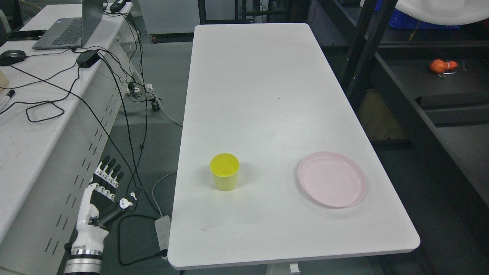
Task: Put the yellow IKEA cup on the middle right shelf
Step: 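Raise the left hand and reach toward the yellow cup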
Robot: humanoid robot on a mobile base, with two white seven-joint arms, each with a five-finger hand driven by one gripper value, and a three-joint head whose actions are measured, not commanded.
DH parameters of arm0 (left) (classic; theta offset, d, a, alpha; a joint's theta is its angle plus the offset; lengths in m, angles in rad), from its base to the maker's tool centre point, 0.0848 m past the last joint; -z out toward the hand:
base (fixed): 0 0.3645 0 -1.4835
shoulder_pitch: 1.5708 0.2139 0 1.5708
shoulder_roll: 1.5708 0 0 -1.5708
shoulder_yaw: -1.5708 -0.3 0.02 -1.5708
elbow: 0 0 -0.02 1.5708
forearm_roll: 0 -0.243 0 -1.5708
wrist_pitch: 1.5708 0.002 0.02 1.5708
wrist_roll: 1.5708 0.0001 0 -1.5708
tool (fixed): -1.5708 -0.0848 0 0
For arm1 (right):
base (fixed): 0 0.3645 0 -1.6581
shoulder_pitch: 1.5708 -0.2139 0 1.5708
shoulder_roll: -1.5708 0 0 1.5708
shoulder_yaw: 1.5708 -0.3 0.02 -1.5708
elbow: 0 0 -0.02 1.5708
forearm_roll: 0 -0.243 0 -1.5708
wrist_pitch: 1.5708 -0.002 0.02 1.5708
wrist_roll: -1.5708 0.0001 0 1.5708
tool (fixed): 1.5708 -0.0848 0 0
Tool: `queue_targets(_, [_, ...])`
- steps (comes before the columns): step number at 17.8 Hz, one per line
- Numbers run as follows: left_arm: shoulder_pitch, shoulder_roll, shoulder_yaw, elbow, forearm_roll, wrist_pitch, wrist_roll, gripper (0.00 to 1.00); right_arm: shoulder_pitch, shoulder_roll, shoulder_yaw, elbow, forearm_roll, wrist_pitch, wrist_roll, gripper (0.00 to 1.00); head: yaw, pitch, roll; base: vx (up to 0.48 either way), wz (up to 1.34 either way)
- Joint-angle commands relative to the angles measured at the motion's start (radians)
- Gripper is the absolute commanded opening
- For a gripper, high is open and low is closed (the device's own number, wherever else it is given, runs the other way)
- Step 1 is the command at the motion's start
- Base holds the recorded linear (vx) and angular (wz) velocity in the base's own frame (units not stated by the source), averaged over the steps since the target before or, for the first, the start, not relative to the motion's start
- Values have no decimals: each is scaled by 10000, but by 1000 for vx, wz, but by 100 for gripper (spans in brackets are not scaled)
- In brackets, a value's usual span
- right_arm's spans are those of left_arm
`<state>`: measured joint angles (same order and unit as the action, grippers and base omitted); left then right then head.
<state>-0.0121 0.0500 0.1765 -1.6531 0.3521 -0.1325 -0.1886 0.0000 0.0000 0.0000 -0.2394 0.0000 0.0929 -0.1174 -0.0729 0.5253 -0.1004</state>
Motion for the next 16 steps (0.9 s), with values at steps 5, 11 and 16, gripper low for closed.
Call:
queue_targets(5, [-2991, 466, -492, 3994, 315, 404, -1014, 99, 138, -175, 169, 1, -245, 6, 8, 99, 0, 0, 0, 0, 0])
queue_targets(11, [-3269, 589, -1563, 4336, -223, 328, -1733, 99, 138, -175, 169, 1, -245, 6, 8, 99, 0, 0, 0, 0, 0])
queue_targets(16, [-3376, 604, -2883, 4289, -238, 312, -2164, 99, 138, -175, 169, 1, -245, 6, 8, 99, 0, 0, 0, 0, 0])
